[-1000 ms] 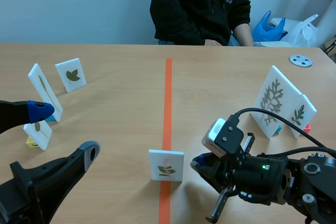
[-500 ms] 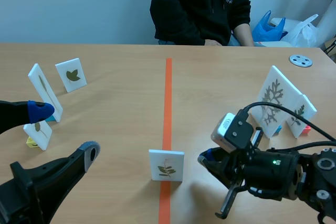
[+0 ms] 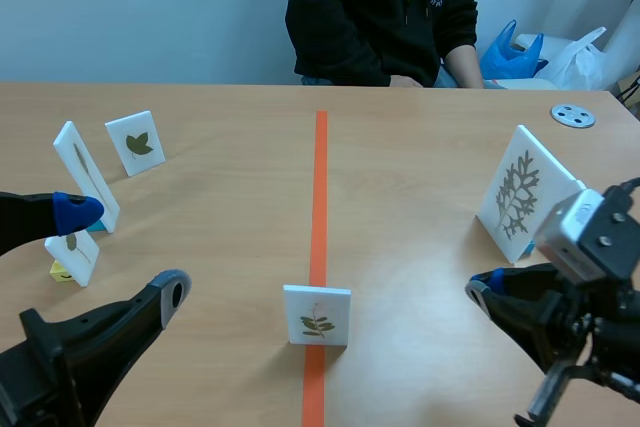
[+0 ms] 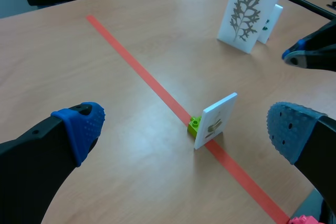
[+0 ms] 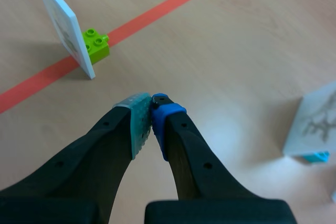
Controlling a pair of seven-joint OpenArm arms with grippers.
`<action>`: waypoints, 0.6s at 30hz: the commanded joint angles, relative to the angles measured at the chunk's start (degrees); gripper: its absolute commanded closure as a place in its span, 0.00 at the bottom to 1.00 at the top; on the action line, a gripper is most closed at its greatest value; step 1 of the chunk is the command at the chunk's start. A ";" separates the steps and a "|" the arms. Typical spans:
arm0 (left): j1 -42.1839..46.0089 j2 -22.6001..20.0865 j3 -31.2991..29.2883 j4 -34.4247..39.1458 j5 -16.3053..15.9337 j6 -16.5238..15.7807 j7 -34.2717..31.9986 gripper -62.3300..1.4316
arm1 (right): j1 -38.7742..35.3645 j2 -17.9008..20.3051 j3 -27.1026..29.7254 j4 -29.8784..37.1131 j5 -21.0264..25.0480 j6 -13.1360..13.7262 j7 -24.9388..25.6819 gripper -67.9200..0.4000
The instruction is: Sort the leaf by its shape. The table is split by an orange tape line. A compound leaf with several leaflets goes to the left side, a simple leaf with one blade goes to the right side. Return to the home posture when a red brick is placed on the table.
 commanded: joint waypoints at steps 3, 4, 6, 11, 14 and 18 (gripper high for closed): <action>-0.31 0.28 0.07 1.07 -0.35 -0.09 -0.57 0.00 | -4.59 0.42 4.66 3.93 3.17 0.83 0.87 0.97; -0.31 0.28 0.07 1.07 -0.35 -0.09 -0.57 0.00 | -6.14 0.42 6.32 5.09 3.82 1.01 0.87 0.97; -0.31 0.28 0.07 1.07 -0.35 -0.09 -0.57 0.00 | -8.70 0.39 9.09 7.06 4.55 1.09 0.85 0.97; -0.31 0.28 0.07 1.07 -0.35 -0.09 -0.55 0.00 | -14.08 -0.39 16.63 11.32 8.48 1.77 -2.97 0.97; -0.31 0.28 0.07 0.96 -0.35 -0.09 -0.52 0.00 | -16.76 -1.20 21.57 12.83 11.65 3.19 -5.55 0.94; -0.31 0.28 0.07 0.44 -0.35 -0.09 -0.52 0.00 | -18.64 -2.67 27.43 13.44 16.92 3.96 -8.31 0.80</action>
